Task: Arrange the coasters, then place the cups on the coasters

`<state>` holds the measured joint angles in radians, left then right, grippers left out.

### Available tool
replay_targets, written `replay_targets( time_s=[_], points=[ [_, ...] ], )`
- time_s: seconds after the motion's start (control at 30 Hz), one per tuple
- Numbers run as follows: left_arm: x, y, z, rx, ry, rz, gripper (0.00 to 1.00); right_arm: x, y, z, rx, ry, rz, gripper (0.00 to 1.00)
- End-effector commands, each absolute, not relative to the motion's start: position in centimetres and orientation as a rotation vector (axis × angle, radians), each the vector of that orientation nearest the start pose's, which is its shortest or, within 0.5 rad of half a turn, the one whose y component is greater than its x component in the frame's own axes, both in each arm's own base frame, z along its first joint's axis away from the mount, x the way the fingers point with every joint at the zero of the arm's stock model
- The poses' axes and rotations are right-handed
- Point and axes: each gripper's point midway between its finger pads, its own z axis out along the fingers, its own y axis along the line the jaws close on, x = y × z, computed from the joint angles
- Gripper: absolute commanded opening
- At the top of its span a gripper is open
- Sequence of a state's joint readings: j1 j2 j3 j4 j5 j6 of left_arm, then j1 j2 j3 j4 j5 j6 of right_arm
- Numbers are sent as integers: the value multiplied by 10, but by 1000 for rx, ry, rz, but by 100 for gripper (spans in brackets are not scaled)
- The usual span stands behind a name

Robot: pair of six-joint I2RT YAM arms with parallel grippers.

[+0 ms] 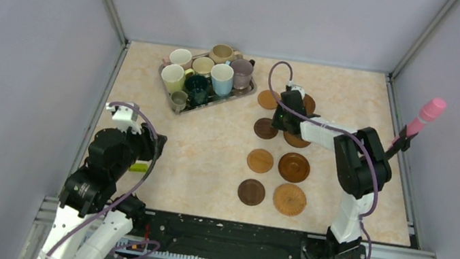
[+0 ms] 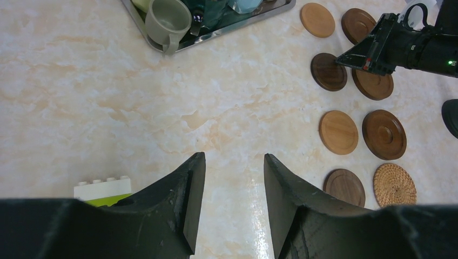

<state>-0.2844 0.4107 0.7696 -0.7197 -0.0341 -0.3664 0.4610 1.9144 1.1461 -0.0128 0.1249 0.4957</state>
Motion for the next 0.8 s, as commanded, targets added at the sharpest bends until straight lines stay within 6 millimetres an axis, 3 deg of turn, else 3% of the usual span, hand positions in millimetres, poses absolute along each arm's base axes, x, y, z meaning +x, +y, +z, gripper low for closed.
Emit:
replay_targets(
  time_s=[0.0,0.13,0.23,0.4,0.6,0.77],
  points=[
    [198,-70,251,-79,1908,-416,50,426,200,35,57,2419,293,0],
    [199,-70,250,-82,1912,-418,50,436,217,79,12,2357,399,0],
    [200,-69,250,-96,1909,-415,50,435,230,116,-28,2297,505,7],
    [204,-59,249,-153,1893,-367,50,429,236,159,-47,2223,568,37],
    [203,-54,249,-163,1872,-346,50,450,253,187,-7,2188,578,61],
    [202,-53,250,-164,1868,-343,50,482,283,207,59,2137,553,64]
  ],
)
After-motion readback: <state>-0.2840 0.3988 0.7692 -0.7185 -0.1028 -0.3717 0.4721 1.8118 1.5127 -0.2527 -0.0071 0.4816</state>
